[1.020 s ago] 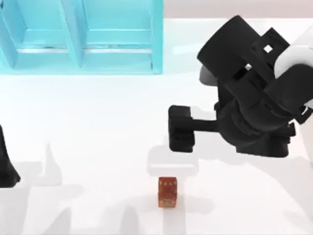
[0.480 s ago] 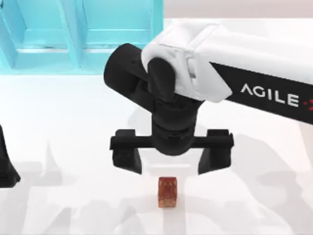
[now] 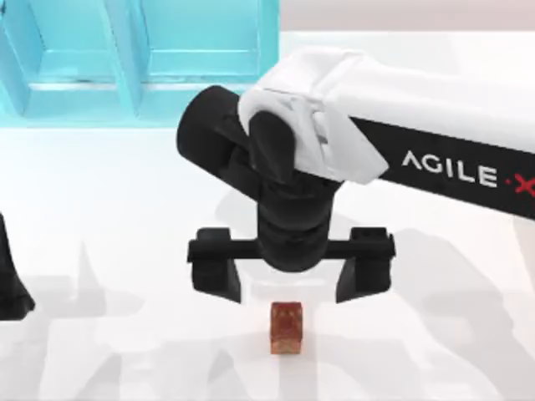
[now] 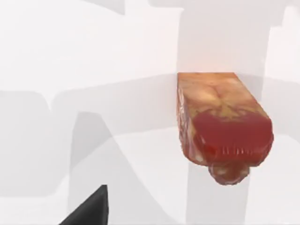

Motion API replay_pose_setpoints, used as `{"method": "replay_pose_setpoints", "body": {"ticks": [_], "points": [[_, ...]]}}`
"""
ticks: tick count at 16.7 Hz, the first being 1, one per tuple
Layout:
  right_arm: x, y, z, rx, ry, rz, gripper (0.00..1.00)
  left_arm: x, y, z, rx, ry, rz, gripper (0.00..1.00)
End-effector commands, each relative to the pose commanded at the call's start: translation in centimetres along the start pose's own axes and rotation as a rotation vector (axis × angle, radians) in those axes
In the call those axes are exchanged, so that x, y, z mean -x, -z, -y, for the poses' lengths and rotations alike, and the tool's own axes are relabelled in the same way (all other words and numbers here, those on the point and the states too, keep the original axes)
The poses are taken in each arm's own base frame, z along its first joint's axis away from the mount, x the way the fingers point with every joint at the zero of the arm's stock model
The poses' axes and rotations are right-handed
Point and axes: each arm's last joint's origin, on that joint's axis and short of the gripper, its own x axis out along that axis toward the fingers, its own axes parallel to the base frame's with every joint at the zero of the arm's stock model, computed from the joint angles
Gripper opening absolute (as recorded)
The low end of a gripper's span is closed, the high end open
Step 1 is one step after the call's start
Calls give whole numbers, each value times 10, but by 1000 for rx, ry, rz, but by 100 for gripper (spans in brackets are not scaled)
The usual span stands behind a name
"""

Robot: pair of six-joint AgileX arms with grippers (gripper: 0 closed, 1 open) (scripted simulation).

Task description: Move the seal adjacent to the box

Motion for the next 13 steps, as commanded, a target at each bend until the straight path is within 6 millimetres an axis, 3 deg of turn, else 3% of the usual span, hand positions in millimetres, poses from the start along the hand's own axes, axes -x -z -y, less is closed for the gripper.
{"method": "replay_pose_setpoints", "body": {"ticks": [7, 12, 13], "points": [[-79, 0, -2, 1, -7, 5, 100, 0, 0, 0, 0, 0, 0, 100], [-87, 1, -1, 1, -3, 2, 100, 0, 0, 0, 0, 0, 0, 100], [-87, 1, -1, 1, -3, 2, 92, 0, 0, 0, 0, 0, 0, 100]]}}
